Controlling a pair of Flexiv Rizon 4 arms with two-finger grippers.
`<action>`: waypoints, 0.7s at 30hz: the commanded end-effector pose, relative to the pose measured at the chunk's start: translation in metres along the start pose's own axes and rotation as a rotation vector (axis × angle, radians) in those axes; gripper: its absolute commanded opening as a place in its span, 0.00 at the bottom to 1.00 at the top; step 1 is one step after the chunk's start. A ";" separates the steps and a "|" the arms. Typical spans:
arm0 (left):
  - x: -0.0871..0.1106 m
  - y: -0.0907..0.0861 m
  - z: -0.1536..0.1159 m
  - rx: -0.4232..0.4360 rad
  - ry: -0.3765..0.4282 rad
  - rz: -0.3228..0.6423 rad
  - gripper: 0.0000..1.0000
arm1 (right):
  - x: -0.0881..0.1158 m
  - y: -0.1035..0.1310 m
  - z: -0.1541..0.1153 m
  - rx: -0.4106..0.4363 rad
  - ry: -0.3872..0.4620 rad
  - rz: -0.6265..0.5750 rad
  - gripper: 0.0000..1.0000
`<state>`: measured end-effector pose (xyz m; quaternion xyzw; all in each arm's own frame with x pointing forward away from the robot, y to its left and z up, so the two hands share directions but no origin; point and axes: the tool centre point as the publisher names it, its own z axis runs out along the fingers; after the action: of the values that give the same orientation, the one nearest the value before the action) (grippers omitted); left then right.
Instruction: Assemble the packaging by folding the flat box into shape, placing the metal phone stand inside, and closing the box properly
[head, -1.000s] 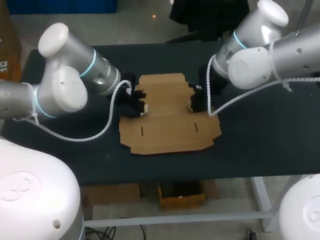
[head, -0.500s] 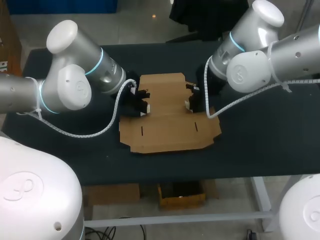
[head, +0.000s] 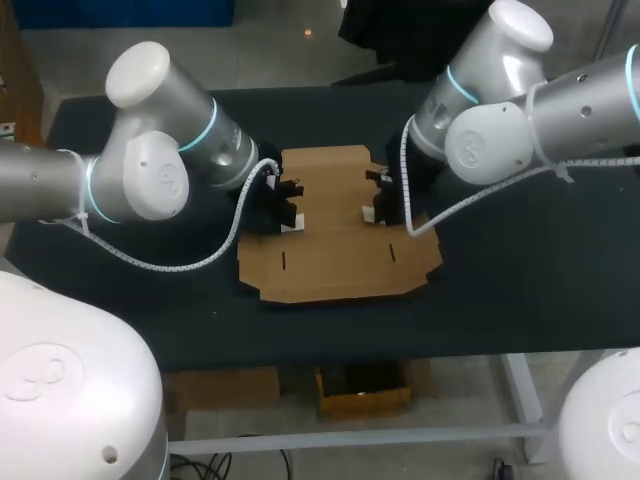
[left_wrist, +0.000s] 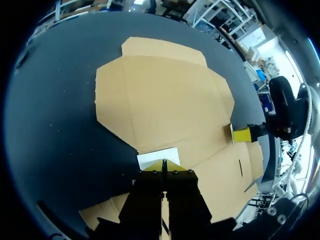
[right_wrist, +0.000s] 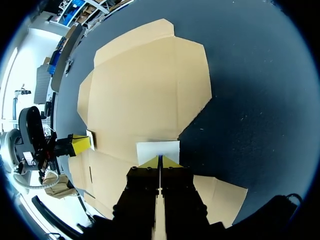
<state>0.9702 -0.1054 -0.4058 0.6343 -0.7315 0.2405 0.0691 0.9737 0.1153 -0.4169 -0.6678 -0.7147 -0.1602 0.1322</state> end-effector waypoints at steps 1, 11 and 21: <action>-0.001 -0.003 0.008 -0.006 -0.007 -0.006 0.00 | 0.001 0.004 0.005 0.016 -0.012 0.008 0.00; -0.005 -0.003 0.012 -0.023 -0.022 -0.021 0.00 | -0.003 0.008 0.016 0.044 -0.030 0.038 0.00; -0.005 -0.003 0.009 -0.031 -0.044 -0.023 0.00 | -0.002 0.004 0.012 0.037 -0.026 0.038 0.00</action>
<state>0.9739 -0.1022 -0.4104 0.6443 -0.7295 0.2181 0.0716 0.9768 0.1170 -0.4227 -0.6823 -0.7057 -0.1339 0.1361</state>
